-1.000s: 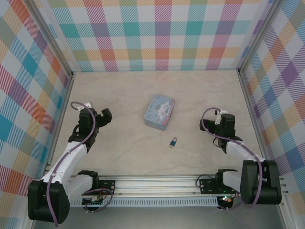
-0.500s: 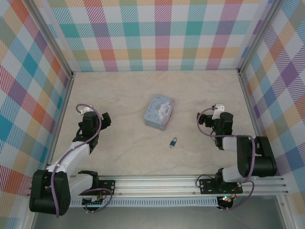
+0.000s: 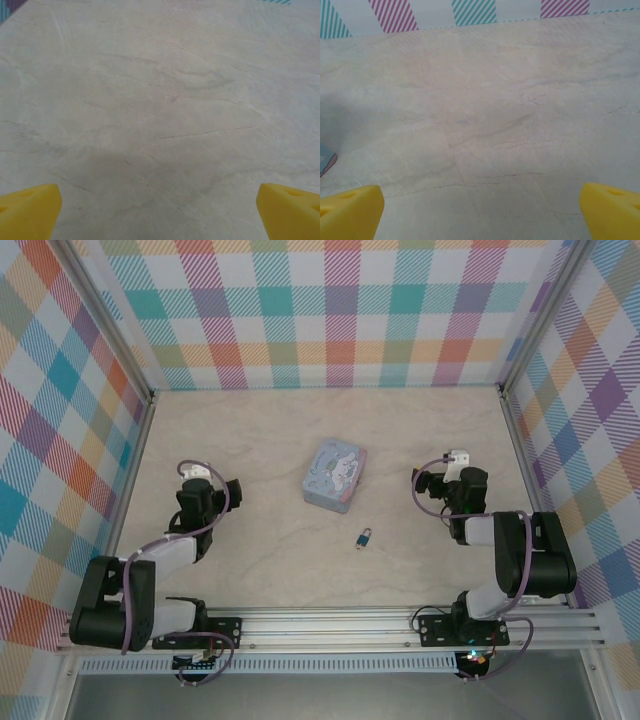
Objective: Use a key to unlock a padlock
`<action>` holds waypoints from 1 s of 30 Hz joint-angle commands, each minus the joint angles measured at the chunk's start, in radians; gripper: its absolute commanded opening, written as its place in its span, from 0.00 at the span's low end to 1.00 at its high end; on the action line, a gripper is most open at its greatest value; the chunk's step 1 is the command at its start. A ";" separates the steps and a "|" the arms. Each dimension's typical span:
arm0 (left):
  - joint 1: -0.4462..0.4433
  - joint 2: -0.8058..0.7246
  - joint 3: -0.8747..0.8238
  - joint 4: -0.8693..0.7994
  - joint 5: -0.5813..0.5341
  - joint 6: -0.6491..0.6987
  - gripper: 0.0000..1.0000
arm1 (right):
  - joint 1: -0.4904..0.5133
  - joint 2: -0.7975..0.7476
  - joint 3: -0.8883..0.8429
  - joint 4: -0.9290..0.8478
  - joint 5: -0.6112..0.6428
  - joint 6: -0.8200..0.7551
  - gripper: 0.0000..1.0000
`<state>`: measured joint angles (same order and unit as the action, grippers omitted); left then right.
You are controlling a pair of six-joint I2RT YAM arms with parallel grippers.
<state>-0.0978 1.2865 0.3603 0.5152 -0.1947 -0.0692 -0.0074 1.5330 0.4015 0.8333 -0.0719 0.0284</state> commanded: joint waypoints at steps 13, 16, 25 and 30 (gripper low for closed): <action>0.016 0.282 -0.010 0.437 0.174 0.142 1.00 | -0.009 0.004 0.011 -0.004 -0.006 -0.013 1.00; 0.021 0.286 0.053 0.320 0.123 0.115 1.00 | -0.009 0.004 0.011 -0.004 -0.006 -0.013 1.00; 0.035 0.283 0.058 0.306 0.121 0.099 1.00 | -0.009 0.003 0.010 -0.002 -0.007 -0.015 1.00; 0.034 0.283 0.057 0.306 0.120 0.098 1.00 | -0.007 0.003 0.010 -0.003 -0.006 -0.015 1.00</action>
<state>-0.0746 1.5677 0.4030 0.8143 -0.0685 0.0383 -0.0074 1.5330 0.4015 0.8215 -0.0715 0.0280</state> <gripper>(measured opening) 0.999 0.997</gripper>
